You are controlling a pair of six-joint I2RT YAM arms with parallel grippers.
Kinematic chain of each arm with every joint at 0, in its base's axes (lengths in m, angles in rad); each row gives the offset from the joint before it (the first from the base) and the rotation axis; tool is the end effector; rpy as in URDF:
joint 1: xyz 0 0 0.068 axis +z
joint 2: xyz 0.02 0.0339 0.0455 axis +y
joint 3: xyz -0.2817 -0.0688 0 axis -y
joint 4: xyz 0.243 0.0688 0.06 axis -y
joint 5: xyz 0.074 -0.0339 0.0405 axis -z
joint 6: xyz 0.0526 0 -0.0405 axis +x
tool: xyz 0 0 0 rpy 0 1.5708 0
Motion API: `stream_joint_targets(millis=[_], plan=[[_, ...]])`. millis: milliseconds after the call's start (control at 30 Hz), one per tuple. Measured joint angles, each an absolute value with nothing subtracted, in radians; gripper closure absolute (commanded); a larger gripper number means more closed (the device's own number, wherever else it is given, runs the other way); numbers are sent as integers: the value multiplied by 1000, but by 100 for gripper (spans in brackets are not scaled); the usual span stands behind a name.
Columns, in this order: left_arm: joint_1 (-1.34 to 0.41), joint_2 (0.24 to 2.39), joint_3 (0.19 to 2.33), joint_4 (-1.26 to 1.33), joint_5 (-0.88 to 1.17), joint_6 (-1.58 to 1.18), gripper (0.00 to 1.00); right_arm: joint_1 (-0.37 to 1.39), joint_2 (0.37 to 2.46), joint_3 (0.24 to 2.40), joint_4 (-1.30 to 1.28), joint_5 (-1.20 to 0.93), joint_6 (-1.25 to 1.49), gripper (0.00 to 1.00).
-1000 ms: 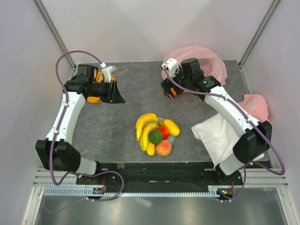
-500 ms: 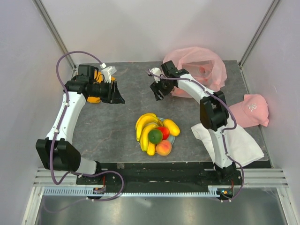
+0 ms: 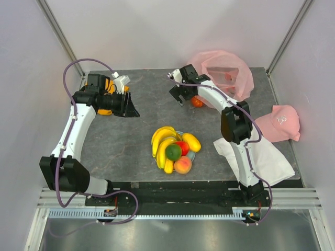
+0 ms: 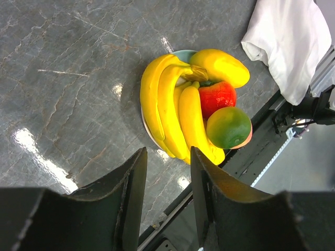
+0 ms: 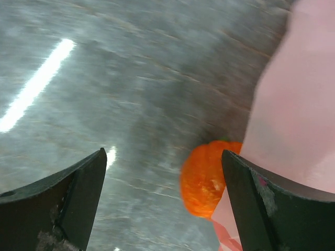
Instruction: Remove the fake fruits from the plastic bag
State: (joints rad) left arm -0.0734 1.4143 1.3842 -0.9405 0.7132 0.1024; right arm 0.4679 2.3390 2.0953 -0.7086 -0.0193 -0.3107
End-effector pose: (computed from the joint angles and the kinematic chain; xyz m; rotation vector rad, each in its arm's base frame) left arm 0.2818 -0.0552 0.3505 0.4859 2.3645 -0.8825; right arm 0.4810 0.2442 0.2125 -0.9656 2.3332 0.0876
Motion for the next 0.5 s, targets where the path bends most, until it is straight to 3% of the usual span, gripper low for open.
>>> stream_joint_targets(millis=[500], plan=[[-73, 1433, 1384, -939, 735, 102, 54, 388, 2339, 2028, -696, 174, -347, 2]])
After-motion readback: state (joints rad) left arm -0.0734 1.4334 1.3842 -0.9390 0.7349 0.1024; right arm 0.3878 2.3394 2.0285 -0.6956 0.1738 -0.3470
